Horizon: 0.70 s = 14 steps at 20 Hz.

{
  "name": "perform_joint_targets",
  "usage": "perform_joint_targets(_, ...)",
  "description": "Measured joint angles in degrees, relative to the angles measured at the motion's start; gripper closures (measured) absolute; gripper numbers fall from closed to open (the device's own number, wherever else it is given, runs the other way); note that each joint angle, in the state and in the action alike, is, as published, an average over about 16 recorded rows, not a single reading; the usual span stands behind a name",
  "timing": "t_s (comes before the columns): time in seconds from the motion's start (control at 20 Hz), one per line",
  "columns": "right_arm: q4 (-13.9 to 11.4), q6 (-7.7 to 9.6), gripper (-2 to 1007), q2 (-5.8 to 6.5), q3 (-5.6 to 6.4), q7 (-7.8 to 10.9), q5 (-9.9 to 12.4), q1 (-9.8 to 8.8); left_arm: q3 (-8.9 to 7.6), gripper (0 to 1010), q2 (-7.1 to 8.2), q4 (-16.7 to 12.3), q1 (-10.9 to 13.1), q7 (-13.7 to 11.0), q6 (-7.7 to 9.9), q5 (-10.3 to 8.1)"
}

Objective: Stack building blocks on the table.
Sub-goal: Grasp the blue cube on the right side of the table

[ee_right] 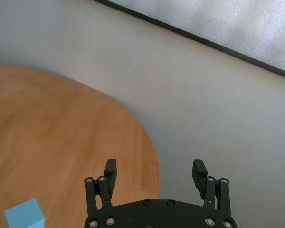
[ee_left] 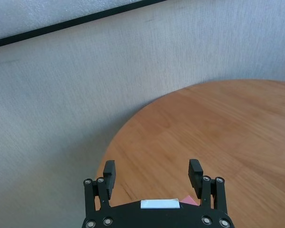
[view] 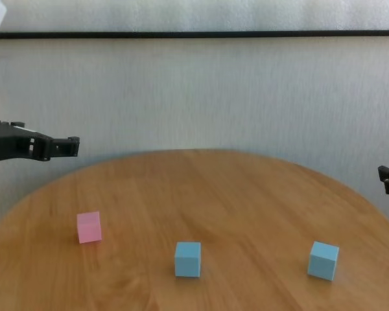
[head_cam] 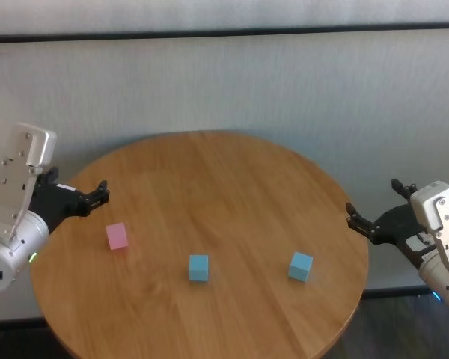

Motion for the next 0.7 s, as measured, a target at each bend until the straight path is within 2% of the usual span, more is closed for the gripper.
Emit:
perform_joint_targets(0.15, -0.13, 1.16, 4, -0.24, -0.2, 2.42, 1.19, 0.21, 0.11, 7, 0.13, -0.15, 0.03, -0.2, 0.14, -0.13)
perform_joint_targets(0.3, -0.24, 2.69, 4, -0.58, -0.44, 5.74, 2.86, 0.55, 0.18, 7, 0.23, -0.26, 0.05, -0.34, 0.24, -0.22)
perform_joint_targets(0.7, -0.05, 7.11, 4, -1.04, -1.27, 16.81, 7.89, 2.08, 0.3, 7, 0.38, -0.42, 0.1, -0.58, 0.4, -0.38)
